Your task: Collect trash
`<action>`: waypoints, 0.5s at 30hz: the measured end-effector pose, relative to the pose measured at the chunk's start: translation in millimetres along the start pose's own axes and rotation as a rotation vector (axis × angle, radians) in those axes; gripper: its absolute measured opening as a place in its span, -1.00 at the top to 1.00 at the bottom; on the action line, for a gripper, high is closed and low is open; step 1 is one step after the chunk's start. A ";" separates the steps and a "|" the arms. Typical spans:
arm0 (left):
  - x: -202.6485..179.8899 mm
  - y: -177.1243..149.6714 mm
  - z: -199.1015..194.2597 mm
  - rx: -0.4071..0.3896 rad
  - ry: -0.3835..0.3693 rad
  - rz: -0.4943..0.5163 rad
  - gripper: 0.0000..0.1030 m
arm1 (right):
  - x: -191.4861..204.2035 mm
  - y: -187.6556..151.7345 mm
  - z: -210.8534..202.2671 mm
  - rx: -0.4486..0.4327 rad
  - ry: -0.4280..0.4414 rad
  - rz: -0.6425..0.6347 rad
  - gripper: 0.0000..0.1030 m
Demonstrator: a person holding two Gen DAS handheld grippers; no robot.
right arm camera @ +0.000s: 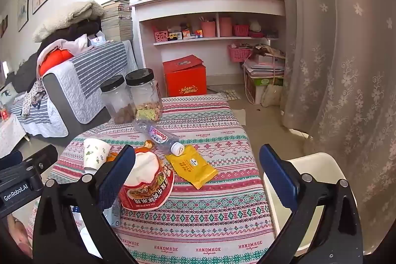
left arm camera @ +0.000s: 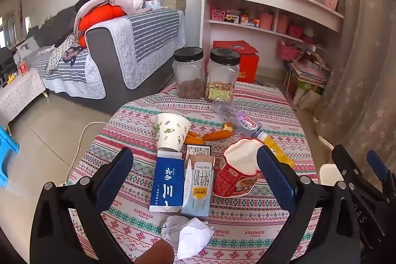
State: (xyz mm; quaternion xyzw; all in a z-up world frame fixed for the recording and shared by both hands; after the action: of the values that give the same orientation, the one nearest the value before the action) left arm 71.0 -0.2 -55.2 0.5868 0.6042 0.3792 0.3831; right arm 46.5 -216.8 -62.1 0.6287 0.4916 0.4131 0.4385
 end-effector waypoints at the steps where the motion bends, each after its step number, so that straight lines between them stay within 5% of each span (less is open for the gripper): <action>1: -0.6 -0.4 0.1 0.001 0.000 0.000 -0.88 | 0.0 0.1 -0.1 -0.001 0.000 -0.001 -0.87; 15: -2.6 -6.8 3.3 0.025 -0.016 -0.006 -0.88 | 3.9 -2.1 4.0 0.005 -0.005 0.008 -0.87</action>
State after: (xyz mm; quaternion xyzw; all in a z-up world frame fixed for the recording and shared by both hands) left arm 71.2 -2.9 -62.6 0.5925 0.6077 0.3660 0.3817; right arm 50.4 -213.3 -64.9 0.6328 0.4889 0.4121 0.4366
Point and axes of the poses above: each gripper's, at about its wrist camera, not at the fingertips, and z roughly the way its jaws point, x to its left, y to its top, the point moved 9 cm from there along z, roughly the way its jaws point, and after that the axes turned 13 degrees about -x, right-handed, at the moved point
